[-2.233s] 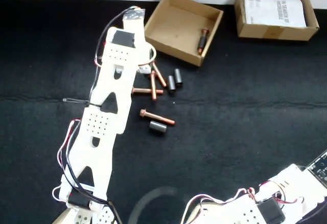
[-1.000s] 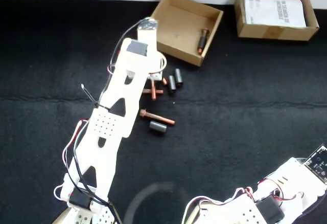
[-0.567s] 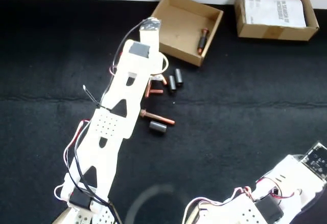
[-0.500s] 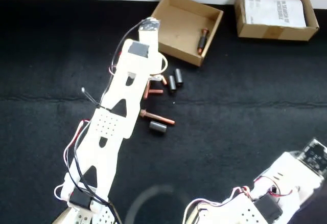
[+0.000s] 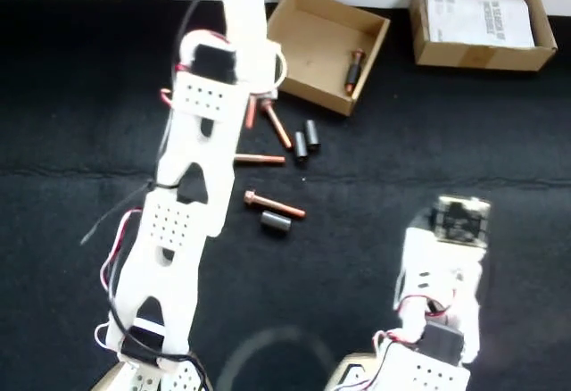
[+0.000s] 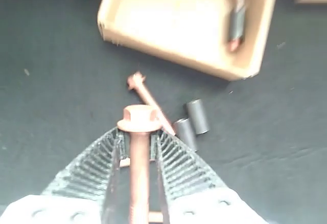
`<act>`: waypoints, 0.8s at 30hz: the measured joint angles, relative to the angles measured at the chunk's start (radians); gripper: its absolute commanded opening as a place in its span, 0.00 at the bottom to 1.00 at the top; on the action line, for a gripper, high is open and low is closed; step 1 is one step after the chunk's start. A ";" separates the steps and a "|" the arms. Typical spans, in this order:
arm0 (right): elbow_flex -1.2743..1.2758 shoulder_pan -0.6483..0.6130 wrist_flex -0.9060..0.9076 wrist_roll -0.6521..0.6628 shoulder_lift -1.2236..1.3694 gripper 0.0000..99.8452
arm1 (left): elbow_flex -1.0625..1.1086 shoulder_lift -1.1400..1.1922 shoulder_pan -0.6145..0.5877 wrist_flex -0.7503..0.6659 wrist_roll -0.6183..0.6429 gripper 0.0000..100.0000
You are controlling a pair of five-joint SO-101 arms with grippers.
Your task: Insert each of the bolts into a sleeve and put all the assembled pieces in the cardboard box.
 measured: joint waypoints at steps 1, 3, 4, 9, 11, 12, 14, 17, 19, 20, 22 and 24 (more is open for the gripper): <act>0.000 -0.037 0.000 0.000 0.000 0.01 | -0.002 -0.040 0.000 0.011 0.000 0.01; 0.000 -0.101 0.000 0.000 0.000 0.01 | -0.002 -0.118 0.000 0.021 0.000 0.01; 0.000 -0.123 0.000 0.000 0.000 0.01 | -0.002 -0.158 0.000 0.021 0.000 0.01; 0.000 -0.186 0.000 0.000 0.000 0.01 | -0.002 -0.370 0.000 0.028 -0.002 0.01; 0.000 -0.203 0.000 0.000 0.000 0.01 | -0.002 -0.454 0.000 0.028 -0.023 0.01; 0.000 -0.212 0.000 0.000 0.000 0.01 | -0.005 -0.494 0.000 0.028 -0.055 0.01; 0.000 -0.238 0.000 0.000 0.000 0.01 | -0.014 -0.568 0.000 0.028 -0.138 0.01; 0.000 -0.278 0.000 0.000 0.000 0.01 | -0.020 -0.667 0.000 0.028 -0.250 0.01; 0.000 -0.299 0.000 0.000 0.000 0.01 | -0.020 -0.730 0.000 0.028 -0.290 0.01; 0.000 -0.308 0.000 0.000 0.000 0.01 | -0.020 -0.761 0.000 0.028 -0.302 0.01; 0.000 -0.322 -0.003 0.000 0.000 0.01 | -0.021 -0.816 0.000 0.028 -0.311 0.01; 0.000 -0.328 -0.026 0.000 0.000 0.01 | -0.015 -0.872 0.000 0.032 -0.315 0.01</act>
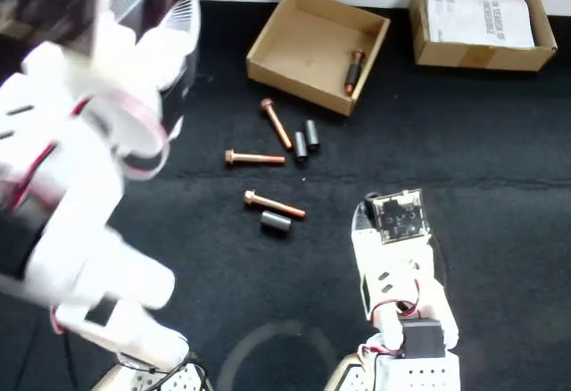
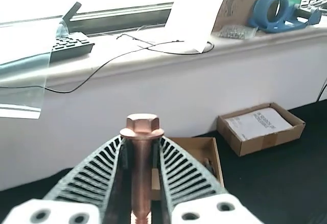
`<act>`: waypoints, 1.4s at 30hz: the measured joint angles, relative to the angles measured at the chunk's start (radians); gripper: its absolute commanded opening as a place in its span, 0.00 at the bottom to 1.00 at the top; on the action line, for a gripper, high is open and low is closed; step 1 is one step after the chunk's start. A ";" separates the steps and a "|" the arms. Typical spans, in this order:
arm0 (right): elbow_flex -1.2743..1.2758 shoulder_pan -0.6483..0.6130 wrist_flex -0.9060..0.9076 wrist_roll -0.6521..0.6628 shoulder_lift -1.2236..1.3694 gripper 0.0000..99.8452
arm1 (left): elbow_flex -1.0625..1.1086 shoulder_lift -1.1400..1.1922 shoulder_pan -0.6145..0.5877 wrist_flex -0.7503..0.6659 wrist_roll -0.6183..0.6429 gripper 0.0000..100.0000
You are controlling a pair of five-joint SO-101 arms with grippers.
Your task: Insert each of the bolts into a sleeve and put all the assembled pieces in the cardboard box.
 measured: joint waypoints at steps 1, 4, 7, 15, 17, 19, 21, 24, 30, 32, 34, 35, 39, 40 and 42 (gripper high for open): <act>0.000 -0.003 -0.011 0.000 0.000 0.01 | 0.015 -0.031 0.000 0.000 0.000 0.01; 0.000 -0.003 -0.038 0.000 0.000 0.01 | 0.103 -0.143 0.000 0.000 0.000 0.01; 0.000 -0.003 -0.043 0.000 0.000 0.01 | 0.256 -0.281 0.000 0.000 0.000 0.01; 0.000 -0.003 -0.044 0.002 0.000 0.01 | 0.812 -0.657 0.002 0.000 0.000 0.01; 0.002 -0.003 -0.044 0.002 0.000 0.01 | 0.951 -0.729 0.002 0.000 0.000 0.01; 0.011 -0.003 -0.061 0.002 0.000 0.01 | 1.071 -0.786 0.002 -0.002 0.000 0.01; 0.017 -0.003 -0.087 0.002 0.000 0.01 | 1.185 -0.833 0.003 -0.023 0.000 0.01; 0.017 -0.003 -0.123 0.003 0.000 0.01 | 1.349 -0.901 0.003 -0.075 0.000 0.01; 0.018 -0.003 -0.184 0.003 0.000 0.01 | 1.685 -1.026 0.003 -0.265 0.000 0.01; 0.018 -0.003 -0.190 0.003 0.000 0.01 | 1.800 -1.060 0.003 -0.356 0.000 0.01; 0.018 -0.003 -0.190 0.003 0.000 0.01 | 1.916 -1.099 0.003 -0.454 0.000 0.01; 0.018 -0.003 -0.190 0.003 0.000 0.01 | 1.978 -1.115 0.003 -0.508 0.000 0.01; 0.018 -0.003 -0.190 0.003 0.000 0.01 | 2.219 -1.171 0.003 -0.735 0.000 0.01; 0.018 -0.003 -0.190 0.003 0.000 0.01 | 2.282 -1.181 0.003 -0.799 0.000 0.01; 0.018 -0.003 -0.190 0.003 0.000 0.01 | 2.395 -1.195 0.003 -0.928 0.000 0.01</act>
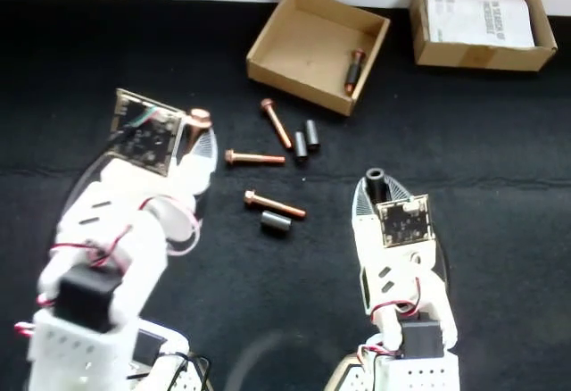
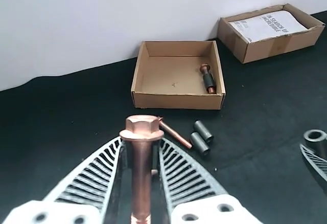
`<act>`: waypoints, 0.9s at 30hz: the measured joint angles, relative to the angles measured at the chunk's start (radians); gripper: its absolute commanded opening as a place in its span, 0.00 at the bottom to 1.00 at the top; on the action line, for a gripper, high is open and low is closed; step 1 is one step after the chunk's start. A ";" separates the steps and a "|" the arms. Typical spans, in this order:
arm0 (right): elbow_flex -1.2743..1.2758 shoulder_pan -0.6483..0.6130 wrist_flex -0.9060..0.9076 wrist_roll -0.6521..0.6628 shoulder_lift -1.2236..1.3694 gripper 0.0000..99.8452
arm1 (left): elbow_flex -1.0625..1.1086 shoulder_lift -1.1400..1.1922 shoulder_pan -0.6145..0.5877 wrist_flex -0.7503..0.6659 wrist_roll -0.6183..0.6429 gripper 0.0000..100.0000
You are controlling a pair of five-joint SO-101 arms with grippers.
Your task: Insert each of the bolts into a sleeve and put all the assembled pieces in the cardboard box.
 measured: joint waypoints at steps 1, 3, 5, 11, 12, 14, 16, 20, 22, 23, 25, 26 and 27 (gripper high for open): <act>0.000 0.000 0.000 0.000 0.000 0.01 | 0.054 -0.005 0.000 -0.066 0.000 0.01; 0.000 0.000 -0.005 -0.009 0.000 0.01 | 0.147 -0.005 0.000 -0.190 0.000 0.01; 0.000 0.000 -0.029 -0.046 0.000 0.01 | 0.227 -0.005 0.002 -0.299 0.000 0.01; 0.000 -0.037 -0.089 -0.135 0.000 0.01 | 0.336 -0.005 0.092 -0.470 0.002 0.01; 0.000 -0.054 -0.089 -0.149 0.000 0.01 | 0.338 -0.005 0.110 -0.486 0.012 0.01; 0.000 -0.086 -0.089 -0.180 0.000 0.01 | 0.338 -0.005 0.149 -0.522 0.074 0.01; 0.000 -0.120 -0.089 -0.207 0.000 0.01 | 0.338 0.000 0.175 -0.557 0.166 0.01; 0.000 -0.170 -0.089 -0.236 0.000 0.01 | 0.307 0.078 0.186 -0.588 0.359 0.01; 0.000 -0.178 -0.089 -0.238 0.000 0.01 | 0.262 0.144 0.183 -0.588 0.420 0.01; 0.000 -0.180 -0.089 -0.238 0.000 0.01 | 0.236 0.180 0.183 -0.586 0.443 0.01; 0.000 -0.180 -0.089 -0.238 0.000 0.01 | 0.181 0.242 0.187 -0.577 0.486 0.01; 0.000 -0.180 -0.089 -0.238 0.000 0.01 | 0.153 0.270 0.190 -0.575 0.506 0.01; 0.000 -0.180 -0.089 -0.238 0.000 0.01 | 0.126 0.295 0.192 -0.575 0.523 0.01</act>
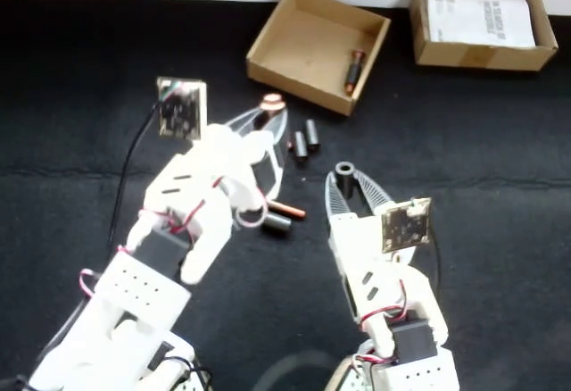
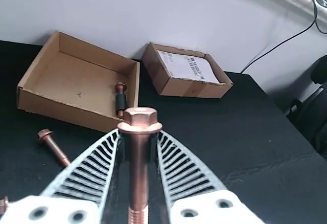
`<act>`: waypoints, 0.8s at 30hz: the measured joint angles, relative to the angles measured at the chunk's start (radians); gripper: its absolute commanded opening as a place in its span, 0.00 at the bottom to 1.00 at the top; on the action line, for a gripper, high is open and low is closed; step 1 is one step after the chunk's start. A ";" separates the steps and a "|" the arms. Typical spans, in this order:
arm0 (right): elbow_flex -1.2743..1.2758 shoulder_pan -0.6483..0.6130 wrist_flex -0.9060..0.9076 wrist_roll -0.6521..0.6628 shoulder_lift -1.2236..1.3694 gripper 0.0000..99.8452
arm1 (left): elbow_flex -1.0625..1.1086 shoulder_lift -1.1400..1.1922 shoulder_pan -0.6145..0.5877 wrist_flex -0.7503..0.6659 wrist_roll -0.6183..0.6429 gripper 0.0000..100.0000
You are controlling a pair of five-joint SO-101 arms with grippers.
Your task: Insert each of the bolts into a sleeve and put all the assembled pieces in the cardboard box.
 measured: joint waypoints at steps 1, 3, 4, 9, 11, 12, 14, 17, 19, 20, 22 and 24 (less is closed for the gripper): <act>0.000 0.000 0.000 0.000 0.000 0.01 | -0.028 0.025 0.000 0.000 0.014 0.01; 0.000 0.000 0.000 0.000 0.000 0.01 | -0.081 0.068 -0.002 0.000 0.028 0.01; 0.000 0.000 0.000 0.000 0.000 0.01 | -0.104 0.084 0.002 0.000 0.031 0.01; 0.000 0.000 0.000 0.000 0.000 0.01 | -0.189 0.152 0.038 0.000 0.032 0.01; 0.000 0.000 0.000 0.000 0.000 0.01 | -0.210 0.190 0.057 0.000 0.032 0.01; 0.000 0.000 0.000 0.000 0.000 0.01 | -0.219 0.213 0.069 0.000 0.032 0.01; 0.000 0.000 0.000 0.000 0.000 0.01 | -0.236 0.259 0.092 0.000 0.032 0.01; 0.000 0.000 0.000 0.000 0.000 0.01 | -0.269 0.331 0.101 0.000 0.032 0.01; 0.000 0.000 0.000 0.000 0.000 0.01 | -0.290 0.374 0.095 0.000 0.032 0.01; 0.000 0.000 0.000 0.000 0.000 0.01 | -0.301 0.394 0.095 0.000 0.032 0.01; 0.000 0.000 0.000 0.000 0.000 0.01 | -0.322 0.433 0.095 0.000 0.032 0.01; 0.000 0.000 0.000 0.000 0.000 0.01 | -0.344 0.460 0.098 0.000 0.032 0.01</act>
